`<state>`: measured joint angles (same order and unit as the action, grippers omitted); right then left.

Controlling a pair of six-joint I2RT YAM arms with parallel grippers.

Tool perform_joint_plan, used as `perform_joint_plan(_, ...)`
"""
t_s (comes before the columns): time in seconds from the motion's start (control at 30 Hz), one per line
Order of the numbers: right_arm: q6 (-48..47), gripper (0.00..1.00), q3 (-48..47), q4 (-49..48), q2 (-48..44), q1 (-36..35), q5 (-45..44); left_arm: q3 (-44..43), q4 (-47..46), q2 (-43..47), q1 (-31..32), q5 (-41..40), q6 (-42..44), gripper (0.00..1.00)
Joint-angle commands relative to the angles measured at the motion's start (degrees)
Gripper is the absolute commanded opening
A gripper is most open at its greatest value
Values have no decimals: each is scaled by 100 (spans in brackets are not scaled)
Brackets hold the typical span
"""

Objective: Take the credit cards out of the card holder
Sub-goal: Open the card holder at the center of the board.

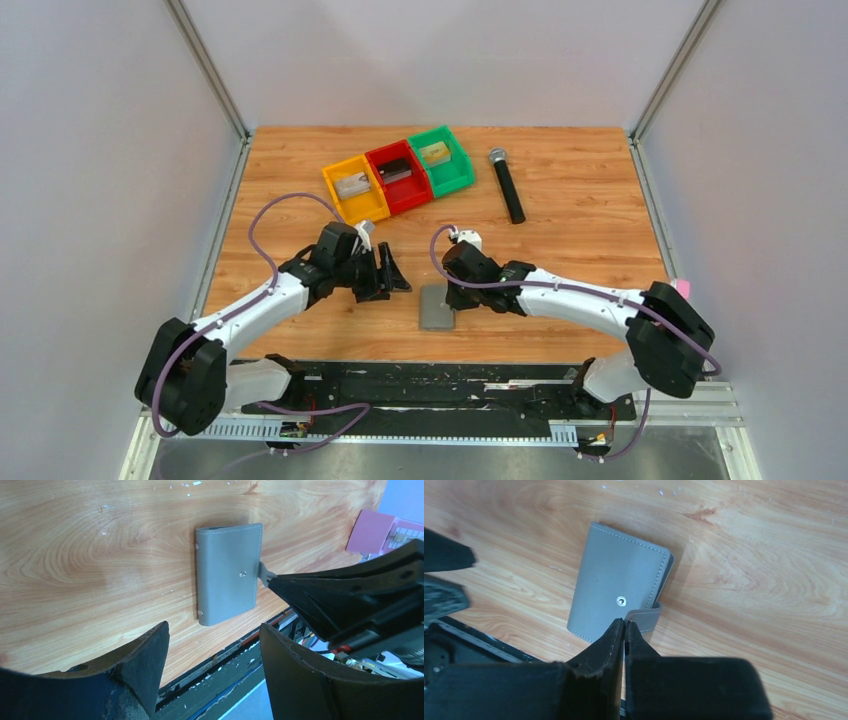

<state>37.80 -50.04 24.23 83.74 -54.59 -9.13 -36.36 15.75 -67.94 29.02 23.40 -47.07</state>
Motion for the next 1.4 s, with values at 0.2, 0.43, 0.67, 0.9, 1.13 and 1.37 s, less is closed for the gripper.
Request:
perform_joint_plan(0.2, -82, 0, 212, -923, -926, 147, 367, -363, -419, -460, 274, 84, 88, 79)
perform_joint_plan(0.43, -41, 0, 203, -1029, -1079, 193, 546, -538, -500, -844, 318, 387, 266, 83)
perform_joint_plan(0.67, 33, 0, 201, -1228, -1130, 209, 815, -533, -610, -920, 324, 448, 267, 84)
perform_joint_plan(0.9, 103, 0, 153, -1387, -1150, 228, 1127, -513, -594, -918, 323, 437, 305, 84)
perform_joint_plan(1.13, 113, 0, 195, -1482, -1242, 246, 1179, -489, -551, -979, 324, 366, 328, 82)
perform_joint_plan(1.37, 100, 0, 256, -1500, -1286, 330, 1233, -469, -525, -1032, 322, 248, 365, 79)
